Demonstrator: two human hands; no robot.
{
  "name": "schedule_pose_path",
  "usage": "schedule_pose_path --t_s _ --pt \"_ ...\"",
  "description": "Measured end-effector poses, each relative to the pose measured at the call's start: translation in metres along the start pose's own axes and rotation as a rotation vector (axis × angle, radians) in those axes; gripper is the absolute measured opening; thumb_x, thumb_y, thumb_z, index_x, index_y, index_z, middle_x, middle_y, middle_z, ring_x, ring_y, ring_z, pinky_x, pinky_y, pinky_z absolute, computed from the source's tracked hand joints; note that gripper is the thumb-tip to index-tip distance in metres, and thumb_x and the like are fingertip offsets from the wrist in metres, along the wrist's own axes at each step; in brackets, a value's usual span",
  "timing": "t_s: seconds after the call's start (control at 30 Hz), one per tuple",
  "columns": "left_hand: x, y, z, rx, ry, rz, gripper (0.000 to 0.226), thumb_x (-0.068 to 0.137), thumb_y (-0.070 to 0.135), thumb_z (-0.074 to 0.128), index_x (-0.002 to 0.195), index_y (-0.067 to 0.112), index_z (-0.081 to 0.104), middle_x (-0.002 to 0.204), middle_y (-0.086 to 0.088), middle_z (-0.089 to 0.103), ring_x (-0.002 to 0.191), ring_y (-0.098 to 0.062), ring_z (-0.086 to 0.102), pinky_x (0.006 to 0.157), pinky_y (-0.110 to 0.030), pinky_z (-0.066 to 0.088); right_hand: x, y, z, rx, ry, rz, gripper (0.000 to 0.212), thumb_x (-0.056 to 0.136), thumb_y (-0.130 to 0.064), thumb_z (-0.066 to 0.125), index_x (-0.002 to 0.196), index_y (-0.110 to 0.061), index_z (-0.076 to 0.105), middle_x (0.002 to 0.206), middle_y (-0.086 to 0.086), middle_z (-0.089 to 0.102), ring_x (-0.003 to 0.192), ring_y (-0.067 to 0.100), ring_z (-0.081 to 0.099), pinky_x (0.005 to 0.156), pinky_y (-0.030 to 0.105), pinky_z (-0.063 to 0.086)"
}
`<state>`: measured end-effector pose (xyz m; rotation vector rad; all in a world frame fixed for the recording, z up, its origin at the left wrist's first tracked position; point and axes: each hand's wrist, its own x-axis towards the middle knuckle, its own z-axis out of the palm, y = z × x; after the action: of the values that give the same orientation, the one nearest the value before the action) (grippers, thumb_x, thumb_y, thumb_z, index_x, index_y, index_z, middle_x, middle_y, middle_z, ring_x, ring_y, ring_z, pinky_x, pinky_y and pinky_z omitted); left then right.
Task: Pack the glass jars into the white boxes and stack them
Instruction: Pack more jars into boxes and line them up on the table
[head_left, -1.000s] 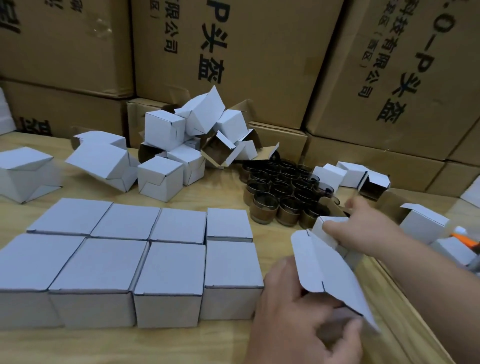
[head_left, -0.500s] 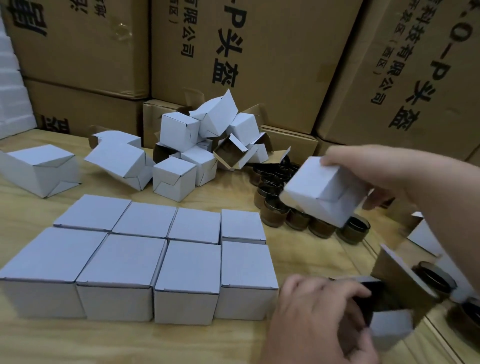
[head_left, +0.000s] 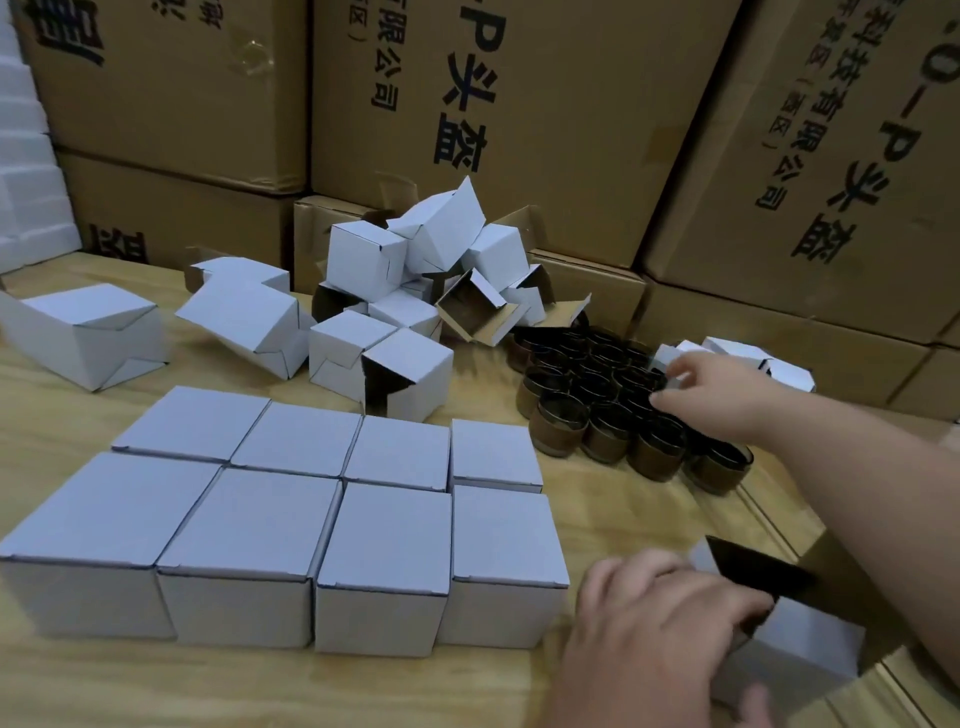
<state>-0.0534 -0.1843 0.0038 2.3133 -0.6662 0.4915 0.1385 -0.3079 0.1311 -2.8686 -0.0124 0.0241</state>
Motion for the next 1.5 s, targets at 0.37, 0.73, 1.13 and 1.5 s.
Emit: schedule_pose_path --t_s 0.37,0.73,1.13,1.5 --pt "-0.005 -0.002 0.017 -0.097 0.261 -0.020 0.021 0.064 0.049 0.063 0.082 0.046 0.072 0.098 0.025 0.053 0.098 0.000 0.039 0.090 -0.012 0.033 0.018 0.077 0.005 -0.166 -0.361 0.252 0.058 0.097 -0.045 0.063 0.150 -0.032 0.044 0.152 0.006 0.043 0.134 0.032 0.047 0.095 0.042 0.051" --pt "-0.006 -0.001 0.010 -0.192 0.180 -0.088 0.021 0.082 0.048 0.052 0.099 0.041 0.063 0.146 0.039 0.037 0.145 -0.002 0.019 0.108 -0.017 0.010 -0.030 0.117 0.025 -0.084 -0.285 0.023 0.019 0.090 -0.046 0.073 0.084 -0.029 0.066 0.086 -0.004 0.069 0.081 0.015 0.062 0.070 0.030 0.049" --pt "-0.006 -0.004 0.011 -0.118 0.344 -0.008 0.015 0.076 0.038 0.067 0.070 0.029 0.057 0.139 0.024 0.054 0.144 -0.006 0.035 0.111 -0.023 0.021 -0.122 0.109 0.062 1.436 0.332 0.209 0.018 0.100 -0.029 0.061 0.111 -0.016 0.066 0.096 0.005 0.076 0.081 0.019 0.076 0.064 0.036 0.062" --pt "-0.011 0.001 0.009 -0.068 0.098 -0.115 0.042 0.090 0.064 0.040 0.082 0.029 0.062 0.163 0.019 0.027 0.140 -0.006 0.027 0.105 -0.031 0.034 -0.142 0.076 0.103 1.761 0.604 0.156 0.025 0.106 -0.043 0.048 0.110 -0.025 0.065 0.098 -0.002 0.079 0.088 0.023 0.077 0.072 0.043 0.060"
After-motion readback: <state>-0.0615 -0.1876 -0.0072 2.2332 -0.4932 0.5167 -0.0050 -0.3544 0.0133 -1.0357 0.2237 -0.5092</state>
